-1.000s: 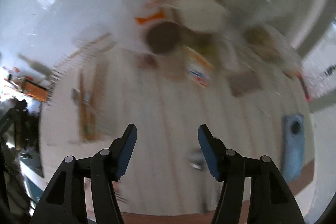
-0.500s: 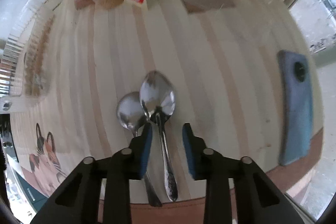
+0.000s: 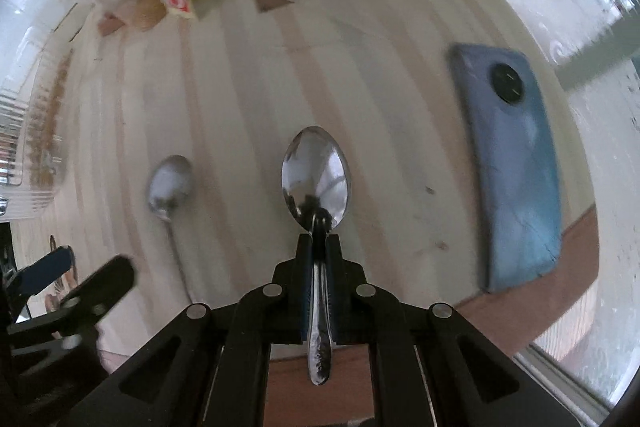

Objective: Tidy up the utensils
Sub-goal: 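Return the left tool to grasp a spoon while the right tool grasps another spoon, then carry the left tool's spoon to the basket while the right tool carries its spoon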

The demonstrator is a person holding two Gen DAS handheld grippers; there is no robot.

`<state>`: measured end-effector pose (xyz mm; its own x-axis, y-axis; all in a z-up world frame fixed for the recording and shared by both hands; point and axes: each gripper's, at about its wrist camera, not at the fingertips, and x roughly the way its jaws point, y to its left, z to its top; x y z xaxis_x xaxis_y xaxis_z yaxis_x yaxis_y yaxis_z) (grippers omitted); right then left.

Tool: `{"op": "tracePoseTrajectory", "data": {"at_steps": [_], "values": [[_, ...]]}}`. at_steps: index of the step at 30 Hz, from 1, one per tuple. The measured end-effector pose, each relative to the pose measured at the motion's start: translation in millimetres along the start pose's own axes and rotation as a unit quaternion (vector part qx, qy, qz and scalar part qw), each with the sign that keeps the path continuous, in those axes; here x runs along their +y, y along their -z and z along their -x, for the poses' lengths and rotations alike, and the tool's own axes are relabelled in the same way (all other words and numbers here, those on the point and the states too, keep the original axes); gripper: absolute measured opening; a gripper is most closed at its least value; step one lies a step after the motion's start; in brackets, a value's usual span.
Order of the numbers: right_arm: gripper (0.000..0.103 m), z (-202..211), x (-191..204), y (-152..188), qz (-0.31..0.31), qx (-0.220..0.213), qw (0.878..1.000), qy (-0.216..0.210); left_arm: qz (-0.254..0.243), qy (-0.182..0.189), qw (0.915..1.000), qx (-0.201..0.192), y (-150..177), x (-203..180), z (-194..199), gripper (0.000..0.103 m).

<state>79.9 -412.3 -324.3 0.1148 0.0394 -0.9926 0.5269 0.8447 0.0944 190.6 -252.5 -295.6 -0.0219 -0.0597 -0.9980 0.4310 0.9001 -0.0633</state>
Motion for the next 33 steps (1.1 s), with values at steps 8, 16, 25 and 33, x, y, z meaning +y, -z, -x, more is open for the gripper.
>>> {"op": "tracePoseTrajectory", "data": {"at_steps": [8,16,25,33], "values": [[0.007,7,-41,14,-0.031,0.001,0.999,-0.010,-0.029,0.000,0.9994,0.019,-8,-28,-21,0.045],[0.007,11,-47,14,-0.018,0.001,1.000,-0.001,-0.029,-0.020,0.9993,0.009,-4,-12,-21,0.002],[0.007,4,15,33,0.053,0.017,0.998,-0.034,0.026,-0.059,0.9978,0.013,34,80,-13,0.002],[0.007,5,77,50,0.131,0.036,0.990,-0.044,0.070,-0.051,0.9961,0.015,61,122,-8,0.003]]}}
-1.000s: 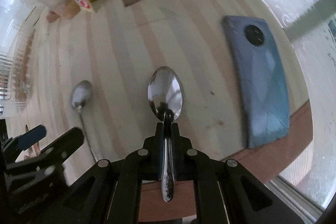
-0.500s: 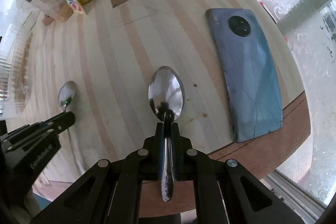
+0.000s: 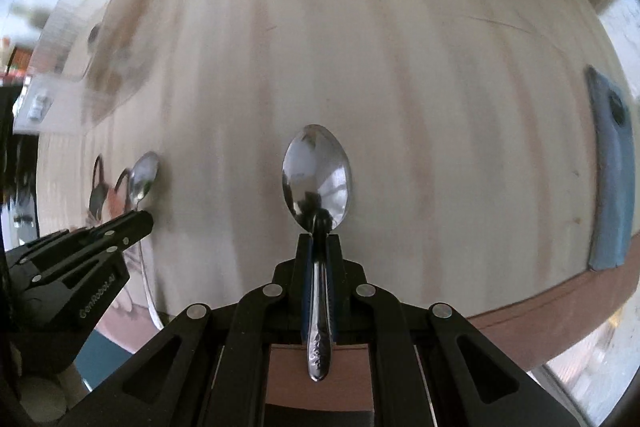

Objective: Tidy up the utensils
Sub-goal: 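Carry the left tool's spoon to the basket while the right tool carries its spoon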

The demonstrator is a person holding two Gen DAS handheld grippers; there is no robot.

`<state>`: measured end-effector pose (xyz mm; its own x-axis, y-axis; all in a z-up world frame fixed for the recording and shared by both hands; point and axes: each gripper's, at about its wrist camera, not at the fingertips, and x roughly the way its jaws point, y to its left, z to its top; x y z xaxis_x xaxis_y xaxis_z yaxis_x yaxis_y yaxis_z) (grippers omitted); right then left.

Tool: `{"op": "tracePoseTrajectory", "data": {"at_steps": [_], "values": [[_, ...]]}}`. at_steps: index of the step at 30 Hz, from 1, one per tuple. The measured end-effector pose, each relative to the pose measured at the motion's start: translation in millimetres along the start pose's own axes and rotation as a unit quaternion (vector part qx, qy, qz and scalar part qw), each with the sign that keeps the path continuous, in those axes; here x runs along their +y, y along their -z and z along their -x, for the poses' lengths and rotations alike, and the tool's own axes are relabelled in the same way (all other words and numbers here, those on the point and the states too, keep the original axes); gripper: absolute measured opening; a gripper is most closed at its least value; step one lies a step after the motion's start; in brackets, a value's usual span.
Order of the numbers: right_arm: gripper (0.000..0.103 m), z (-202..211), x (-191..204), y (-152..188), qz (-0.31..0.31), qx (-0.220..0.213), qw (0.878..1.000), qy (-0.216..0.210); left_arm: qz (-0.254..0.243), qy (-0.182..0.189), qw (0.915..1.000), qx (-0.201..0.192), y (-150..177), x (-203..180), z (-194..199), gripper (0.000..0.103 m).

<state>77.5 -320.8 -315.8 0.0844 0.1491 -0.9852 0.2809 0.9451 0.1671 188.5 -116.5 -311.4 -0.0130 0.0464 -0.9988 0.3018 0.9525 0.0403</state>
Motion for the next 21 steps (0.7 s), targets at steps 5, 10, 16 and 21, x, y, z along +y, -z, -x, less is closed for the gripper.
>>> {"op": "tracePoseTrajectory", "data": {"at_steps": [5,10,16,21], "values": [[0.008,2,3,-4,-0.002,0.013,1.000,0.004,0.005,0.008,1.0000,0.000,7,-10,-1,0.003],[0.008,-4,23,-35,0.004,0.015,1.000,0.014,0.010,0.018,0.9998,0.003,-5,9,-3,0.003],[0.008,-20,55,-46,0.006,0.014,0.999,0.029,0.007,0.017,0.9998,0.001,-6,8,-5,0.003],[0.007,-26,71,-46,0.002,0.010,0.999,0.033,-0.001,0.010,0.9999,-0.005,-6,0,-3,0.002]]}}
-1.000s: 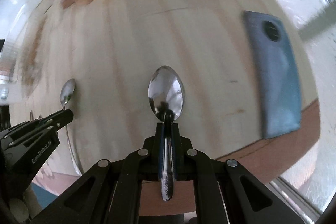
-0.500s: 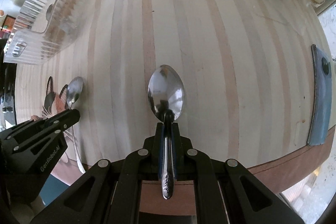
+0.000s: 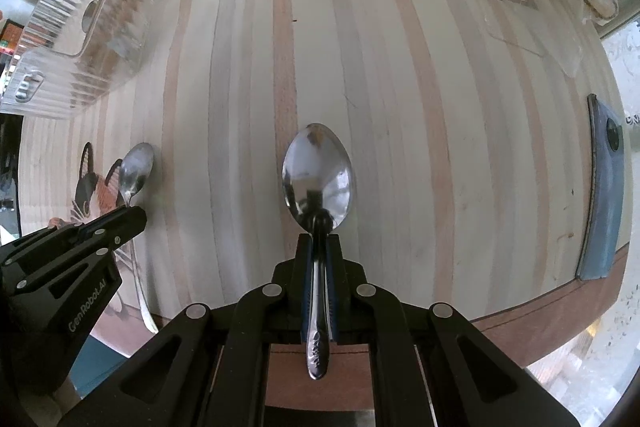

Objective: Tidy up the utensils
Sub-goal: 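Carry the left tool's spoon to the basket while the right tool carries its spoon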

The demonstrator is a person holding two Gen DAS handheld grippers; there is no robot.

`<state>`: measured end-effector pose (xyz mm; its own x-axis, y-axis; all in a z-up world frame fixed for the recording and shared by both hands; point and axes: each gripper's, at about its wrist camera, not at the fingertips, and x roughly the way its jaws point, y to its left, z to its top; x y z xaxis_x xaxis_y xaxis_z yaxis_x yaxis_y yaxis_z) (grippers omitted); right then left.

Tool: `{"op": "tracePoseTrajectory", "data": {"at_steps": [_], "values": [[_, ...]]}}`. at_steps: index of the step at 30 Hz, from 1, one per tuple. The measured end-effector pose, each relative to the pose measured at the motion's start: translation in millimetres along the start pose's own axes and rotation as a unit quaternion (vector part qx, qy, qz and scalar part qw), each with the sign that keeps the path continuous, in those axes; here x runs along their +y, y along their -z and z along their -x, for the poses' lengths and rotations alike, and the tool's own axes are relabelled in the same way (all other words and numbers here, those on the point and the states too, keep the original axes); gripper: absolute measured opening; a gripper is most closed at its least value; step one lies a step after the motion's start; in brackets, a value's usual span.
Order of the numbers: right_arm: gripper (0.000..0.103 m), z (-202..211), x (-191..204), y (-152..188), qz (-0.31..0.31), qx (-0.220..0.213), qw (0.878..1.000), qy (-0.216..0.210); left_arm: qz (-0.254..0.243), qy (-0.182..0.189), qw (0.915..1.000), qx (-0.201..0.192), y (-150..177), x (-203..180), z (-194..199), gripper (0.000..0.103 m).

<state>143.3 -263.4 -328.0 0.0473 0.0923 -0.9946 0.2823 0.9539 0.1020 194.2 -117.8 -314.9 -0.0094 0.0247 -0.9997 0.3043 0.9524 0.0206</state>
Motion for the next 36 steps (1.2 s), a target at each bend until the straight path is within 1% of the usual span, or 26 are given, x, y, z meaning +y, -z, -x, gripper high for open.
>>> {"op": "tracePoseTrajectory", "data": {"at_steps": [3,8,13,19,24,28,32,36], "values": [[0.007,4,-3,7,-0.005,-0.005,1.000,0.001,-0.007,-0.008,0.9999,-0.006,3,-7,3,0.002],[0.007,13,-2,14,-0.010,-0.017,1.000,-0.007,-0.015,-0.015,0.9993,-0.030,3,-11,24,0.002],[0.007,36,-1,16,-0.012,-0.040,0.999,-0.010,-0.019,-0.010,0.9982,-0.057,0,-14,50,0.002],[0.007,74,-1,12,-0.021,-0.078,0.997,-0.022,-0.023,0.008,0.9945,-0.102,-7,-19,96,0.002],[0.007,110,-2,3,-0.022,-0.109,0.993,-0.034,-0.025,0.025,0.9896,-0.139,-17,-14,133,0.002],[0.007,141,3,-14,-0.022,-0.142,0.988,-0.046,-0.022,0.035,0.9848,-0.169,-31,-4,163,0.002],[0.007,167,13,-35,-0.018,-0.171,0.984,-0.056,-0.007,0.038,0.9803,-0.193,-49,15,185,0.002],[0.007,189,27,-57,-0.010,-0.190,0.979,-0.070,0.014,0.038,0.9773,-0.208,-68,41,202,0.002]]}}
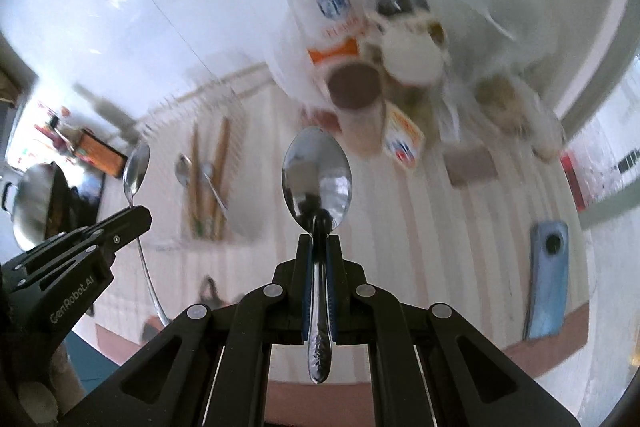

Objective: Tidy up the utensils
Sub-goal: 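Carry the left tool's spoon to the basket while the right tool carries its spoon, then open the left tool into the basket while the right tool releases its spoon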

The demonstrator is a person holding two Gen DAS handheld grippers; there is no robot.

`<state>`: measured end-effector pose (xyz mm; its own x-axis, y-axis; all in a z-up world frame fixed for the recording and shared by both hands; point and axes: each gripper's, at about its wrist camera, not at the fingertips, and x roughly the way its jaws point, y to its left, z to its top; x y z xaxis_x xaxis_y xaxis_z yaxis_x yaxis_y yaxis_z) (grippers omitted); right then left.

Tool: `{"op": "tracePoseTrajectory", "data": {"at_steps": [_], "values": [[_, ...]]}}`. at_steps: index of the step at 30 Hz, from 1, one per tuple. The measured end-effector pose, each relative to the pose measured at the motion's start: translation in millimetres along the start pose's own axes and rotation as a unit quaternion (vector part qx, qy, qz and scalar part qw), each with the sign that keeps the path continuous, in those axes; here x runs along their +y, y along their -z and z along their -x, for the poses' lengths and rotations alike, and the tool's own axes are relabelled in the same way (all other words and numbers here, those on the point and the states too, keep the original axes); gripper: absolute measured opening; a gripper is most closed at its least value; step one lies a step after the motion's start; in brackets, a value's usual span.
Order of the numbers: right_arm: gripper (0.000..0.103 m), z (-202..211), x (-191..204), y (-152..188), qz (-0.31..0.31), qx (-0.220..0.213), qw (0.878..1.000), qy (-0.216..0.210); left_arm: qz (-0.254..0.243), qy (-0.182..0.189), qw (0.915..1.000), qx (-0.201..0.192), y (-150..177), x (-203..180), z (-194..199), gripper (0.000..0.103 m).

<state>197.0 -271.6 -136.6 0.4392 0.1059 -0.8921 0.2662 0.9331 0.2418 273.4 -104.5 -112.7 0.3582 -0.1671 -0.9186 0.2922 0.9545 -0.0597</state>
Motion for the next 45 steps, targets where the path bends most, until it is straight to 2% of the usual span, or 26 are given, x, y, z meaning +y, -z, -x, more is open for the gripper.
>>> {"op": "tracePoseTrajectory", "data": {"at_steps": [4,8,16,23,28,30,31,33,34,36,38,40,42,44,45], "values": [[0.007,-7,26,-29,0.011,-0.007,1.000,-0.025,0.028,-0.006,0.9996,-0.001,-26,35,1,0.002],[0.007,-30,61,-54,0.026,0.001,0.998,-0.052,0.050,-0.008,0.9986,0.015,-47,68,-12,0.002],[0.007,-103,120,-86,0.043,0.056,0.995,-0.070,0.087,0.015,0.9913,0.098,-67,120,-77,0.002],[0.007,-162,134,-86,0.043,0.106,0.992,-0.057,0.093,0.021,0.9843,0.148,-66,137,-117,0.003],[0.007,-182,138,-80,0.048,0.135,0.988,-0.048,0.108,0.017,0.9821,0.153,-63,146,-118,0.005],[0.008,-185,140,-77,0.053,0.140,0.988,-0.045,0.103,0.001,0.9839,0.146,-60,147,-113,0.007],[0.011,-185,140,-76,0.054,0.141,0.988,-0.042,0.102,-0.006,0.9845,0.143,-59,147,-110,0.007],[0.024,-182,139,-74,0.053,0.139,0.988,-0.035,0.100,-0.016,0.9861,0.131,-55,149,-103,0.008],[0.031,-179,139,-73,0.053,0.136,0.989,-0.033,0.098,-0.025,0.9868,0.126,-53,150,-100,0.011],[0.034,-170,140,-70,0.057,0.125,0.990,-0.024,0.098,-0.042,0.9883,0.109,-47,152,-91,0.020],[0.036,-161,141,-67,0.063,0.112,0.992,-0.014,0.097,-0.056,0.9894,0.093,-41,154,-84,0.051],[0.043,-149,138,-63,0.070,0.098,0.993,0.003,0.096,-0.071,0.9903,0.072,-35,156,-76,0.064],[0.049,-137,137,-55,0.075,0.081,0.994,0.022,0.091,-0.083,0.9910,0.053,-28,159,-67,0.069],[0.054,-128,135,-47,0.077,0.068,0.994,0.039,0.083,-0.095,0.9914,0.033,-21,160,-59,0.087],[0.056,-123,134,-42,0.079,0.059,0.994,0.053,0.079,-0.098,0.9917,0.028,-19,160,-57,0.093]]}}
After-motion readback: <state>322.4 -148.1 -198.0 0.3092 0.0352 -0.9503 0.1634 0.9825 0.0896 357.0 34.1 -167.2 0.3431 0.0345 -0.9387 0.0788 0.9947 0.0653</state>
